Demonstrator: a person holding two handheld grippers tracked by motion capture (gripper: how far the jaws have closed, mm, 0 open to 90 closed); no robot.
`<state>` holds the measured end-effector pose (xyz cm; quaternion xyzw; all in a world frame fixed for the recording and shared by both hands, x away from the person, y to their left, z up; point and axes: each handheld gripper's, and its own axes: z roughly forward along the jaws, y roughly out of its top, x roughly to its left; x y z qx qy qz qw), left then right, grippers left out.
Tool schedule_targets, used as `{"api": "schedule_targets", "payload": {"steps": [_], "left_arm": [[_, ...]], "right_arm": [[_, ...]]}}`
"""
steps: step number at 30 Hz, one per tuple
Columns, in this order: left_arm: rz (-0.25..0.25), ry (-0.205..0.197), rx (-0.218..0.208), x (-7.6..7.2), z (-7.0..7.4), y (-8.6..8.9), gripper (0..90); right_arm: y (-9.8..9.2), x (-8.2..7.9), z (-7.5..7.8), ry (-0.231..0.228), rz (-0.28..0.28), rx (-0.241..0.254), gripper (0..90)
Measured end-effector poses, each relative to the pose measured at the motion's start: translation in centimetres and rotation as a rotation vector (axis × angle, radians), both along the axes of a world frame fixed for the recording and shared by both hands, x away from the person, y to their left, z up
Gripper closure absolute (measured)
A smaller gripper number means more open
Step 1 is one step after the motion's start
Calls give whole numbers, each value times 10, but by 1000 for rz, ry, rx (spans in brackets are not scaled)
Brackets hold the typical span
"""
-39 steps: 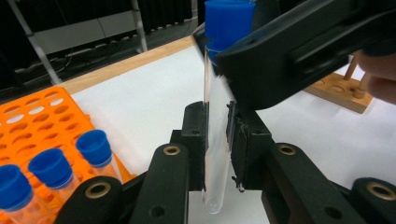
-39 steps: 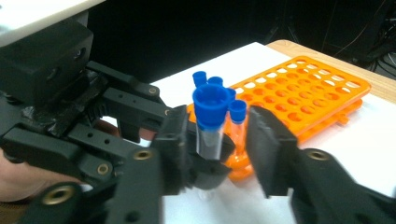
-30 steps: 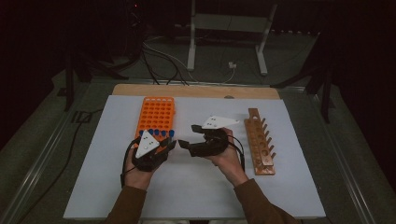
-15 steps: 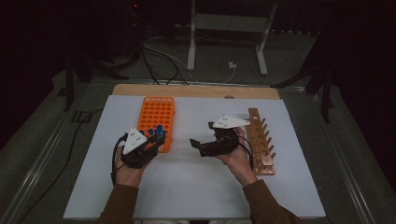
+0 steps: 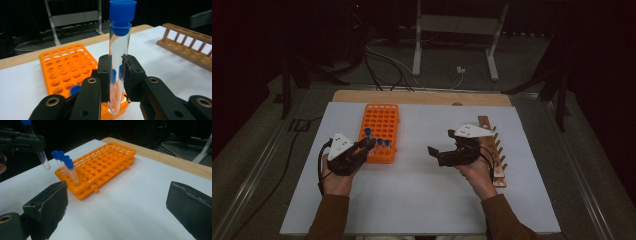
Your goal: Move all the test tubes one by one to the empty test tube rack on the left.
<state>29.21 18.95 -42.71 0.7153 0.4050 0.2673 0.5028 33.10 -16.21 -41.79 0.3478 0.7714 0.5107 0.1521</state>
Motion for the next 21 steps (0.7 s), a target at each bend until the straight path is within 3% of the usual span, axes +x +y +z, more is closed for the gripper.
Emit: {"api": "schedule_targets", "payload": {"steps": [11, 21], "left_arm": [[86, -8, -9, 3, -1, 23, 778], [135, -4, 5, 9, -12, 30, 778]], "right_arm": [[-25, -3, 0, -8, -40, 11, 36], [-46, -6, 1, -17, -80, 29, 33]]}}
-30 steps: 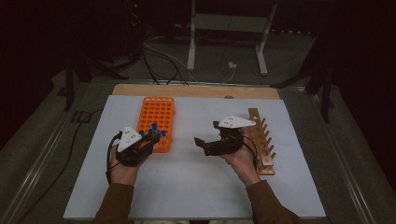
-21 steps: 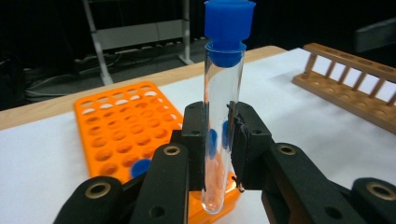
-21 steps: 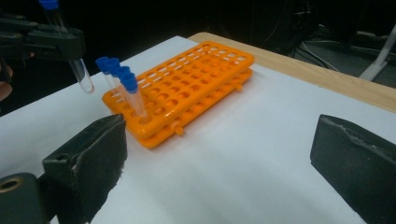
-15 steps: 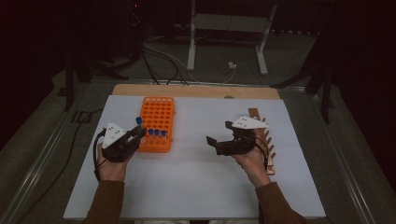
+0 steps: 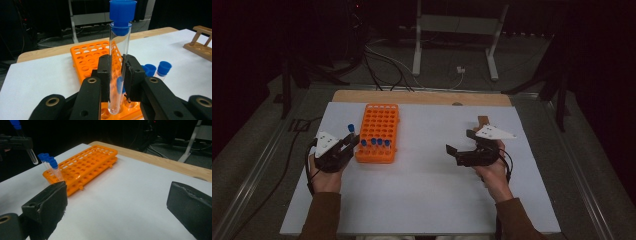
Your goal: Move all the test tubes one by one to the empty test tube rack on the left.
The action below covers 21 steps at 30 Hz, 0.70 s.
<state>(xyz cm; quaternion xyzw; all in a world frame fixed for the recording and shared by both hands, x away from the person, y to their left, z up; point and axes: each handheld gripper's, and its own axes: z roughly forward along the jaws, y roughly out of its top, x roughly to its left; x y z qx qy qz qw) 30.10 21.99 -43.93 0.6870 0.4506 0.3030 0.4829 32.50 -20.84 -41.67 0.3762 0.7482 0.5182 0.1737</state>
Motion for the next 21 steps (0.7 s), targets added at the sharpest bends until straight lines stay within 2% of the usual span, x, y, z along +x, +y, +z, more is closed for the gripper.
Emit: {"api": "schedule_targets", "payload": {"steps": [8, 11, 13, 18, 21], "left_arm": [[9, 15, 17, 11, -16, 1, 778], [13, 26, -5, 15, -24, 3, 778], [12, 34, -5, 17, -28, 3, 778], [7, 61, 15, 21, -41, 0, 778], [6, 82, 42, 22, -48, -2, 778]], "right_arm": [[-8, -3, 1, -8, -9, 10, 33], [-10, -4, 0, -8, -9, 7, 33], [-12, -5, -1, -7, -13, 10, 33], [-17, -7, -1, -9, -23, 23, 34], [-19, -8, -1, -14, -22, 27, 34]]}}
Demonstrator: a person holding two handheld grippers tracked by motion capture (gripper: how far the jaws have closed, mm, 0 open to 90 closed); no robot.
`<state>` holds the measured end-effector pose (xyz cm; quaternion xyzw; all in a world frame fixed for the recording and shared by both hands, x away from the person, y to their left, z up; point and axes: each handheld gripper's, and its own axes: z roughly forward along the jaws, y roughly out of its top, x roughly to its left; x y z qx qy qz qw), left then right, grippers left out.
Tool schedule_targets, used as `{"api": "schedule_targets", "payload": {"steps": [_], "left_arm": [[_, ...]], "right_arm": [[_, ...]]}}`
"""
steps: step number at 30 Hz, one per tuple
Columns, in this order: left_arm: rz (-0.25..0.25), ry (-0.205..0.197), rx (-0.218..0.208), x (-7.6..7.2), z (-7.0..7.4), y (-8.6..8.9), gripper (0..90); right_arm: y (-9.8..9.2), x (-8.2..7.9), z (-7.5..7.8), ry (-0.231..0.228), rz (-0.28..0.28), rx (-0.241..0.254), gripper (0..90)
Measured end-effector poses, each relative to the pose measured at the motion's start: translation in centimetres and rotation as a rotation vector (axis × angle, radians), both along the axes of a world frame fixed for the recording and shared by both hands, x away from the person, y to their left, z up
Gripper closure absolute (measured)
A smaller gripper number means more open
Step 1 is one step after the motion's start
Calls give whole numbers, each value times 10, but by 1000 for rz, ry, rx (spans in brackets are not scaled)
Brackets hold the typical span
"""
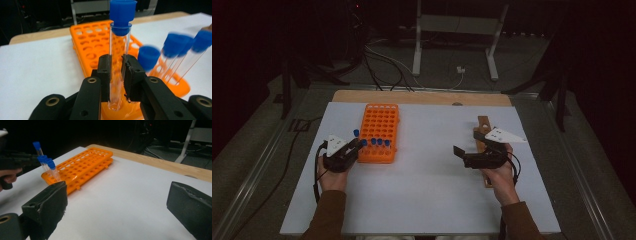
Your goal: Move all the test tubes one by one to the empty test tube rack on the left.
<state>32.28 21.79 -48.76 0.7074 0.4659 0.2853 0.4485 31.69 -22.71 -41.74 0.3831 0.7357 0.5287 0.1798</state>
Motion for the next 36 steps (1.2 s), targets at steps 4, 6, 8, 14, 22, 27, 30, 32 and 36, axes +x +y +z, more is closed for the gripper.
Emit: {"api": "schedule_targets", "payload": {"steps": [4, 6, 8, 14, 22, 27, 30, 32, 36], "left_arm": [[-7, 14, 25, -1, -12, -1, 779], [-8, 18, 26, -2, -12, 0, 780], [-18, 26, 54, -3, -13, -2, 783], [-14, 57, 32, -6, -16, 1, 781], [10, 16, -51, -45, 6, 25, 243], [2, -89, -77, -80, 26, 35, 54], [6, -110, -96, -89, 28, 40, 19], [6, -123, -101, -91, 30, 41, 16], [11, -139, -108, -92, 32, 42, 8]], "right_arm": [[-2, -2, 0, -4, 0, 2, 34], [-3, -3, 0, -6, -1, 4, 34], [-5, -5, -1, -8, -2, 4, 34], [-15, -10, -3, -22, -29, -8, 35], [-43, -33, -19, -66, -101, -40, 40], [-60, -53, -35, -84, -120, -20, 40], [-64, -60, -40, -85, -132, -17, 40], [-66, -61, -41, -88, -132, -7, 39], [-66, -63, -42, -93, -129, -3, 40]]}}
